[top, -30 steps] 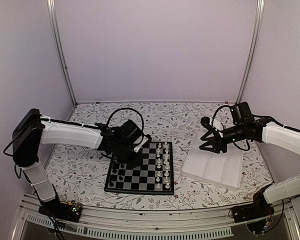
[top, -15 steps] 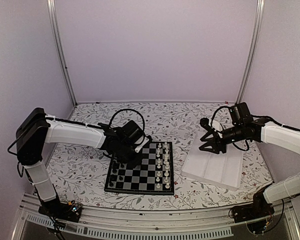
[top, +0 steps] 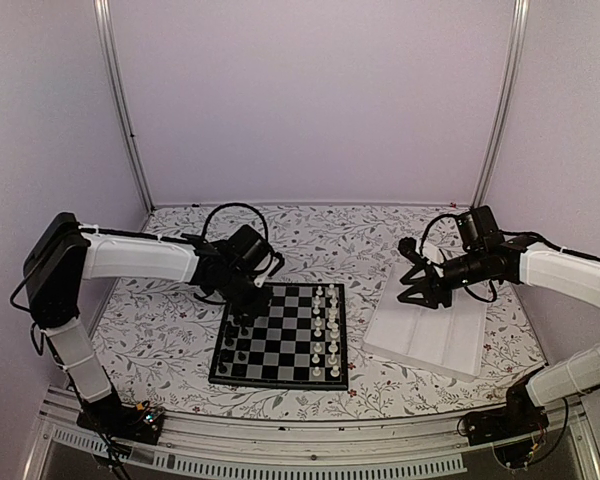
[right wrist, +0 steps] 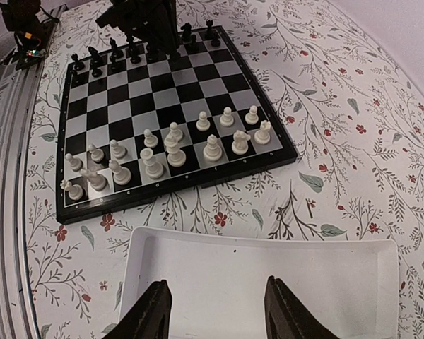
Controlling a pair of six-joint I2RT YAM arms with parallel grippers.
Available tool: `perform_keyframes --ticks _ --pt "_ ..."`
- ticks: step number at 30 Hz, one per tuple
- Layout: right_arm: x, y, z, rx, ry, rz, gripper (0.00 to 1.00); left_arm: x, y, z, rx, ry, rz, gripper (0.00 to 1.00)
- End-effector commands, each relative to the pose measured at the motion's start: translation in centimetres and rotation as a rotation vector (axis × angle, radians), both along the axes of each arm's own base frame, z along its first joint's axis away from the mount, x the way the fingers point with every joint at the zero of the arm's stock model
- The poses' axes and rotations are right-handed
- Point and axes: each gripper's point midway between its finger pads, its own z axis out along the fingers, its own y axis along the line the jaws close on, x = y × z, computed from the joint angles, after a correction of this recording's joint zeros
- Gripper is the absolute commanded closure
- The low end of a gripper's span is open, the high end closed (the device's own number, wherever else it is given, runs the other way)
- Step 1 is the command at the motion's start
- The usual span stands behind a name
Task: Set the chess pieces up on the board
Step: Move the chess piece to the chessboard.
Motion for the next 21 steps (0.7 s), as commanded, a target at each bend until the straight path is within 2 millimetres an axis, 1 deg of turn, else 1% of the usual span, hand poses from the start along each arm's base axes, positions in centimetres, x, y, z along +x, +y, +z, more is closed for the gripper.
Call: perform_keyframes --ticks 1,10,21 --pt "0.5 0.1 0.6 0.002 -0.019 0.006 0.52 0.5 1.7 0.0 0.026 -0.004 0.066 0.95" --pt "0.6 0.2 0.2 -0.004 -0.004 0.008 0.52 0.6 2.9 -1.0 0.070 0.012 0.104 0.96" --pt "0.6 0.2 -0.1 -0.007 0.008 0.011 0.52 0.4 3.5 -2.1 0.100 0.042 0.122 0.96"
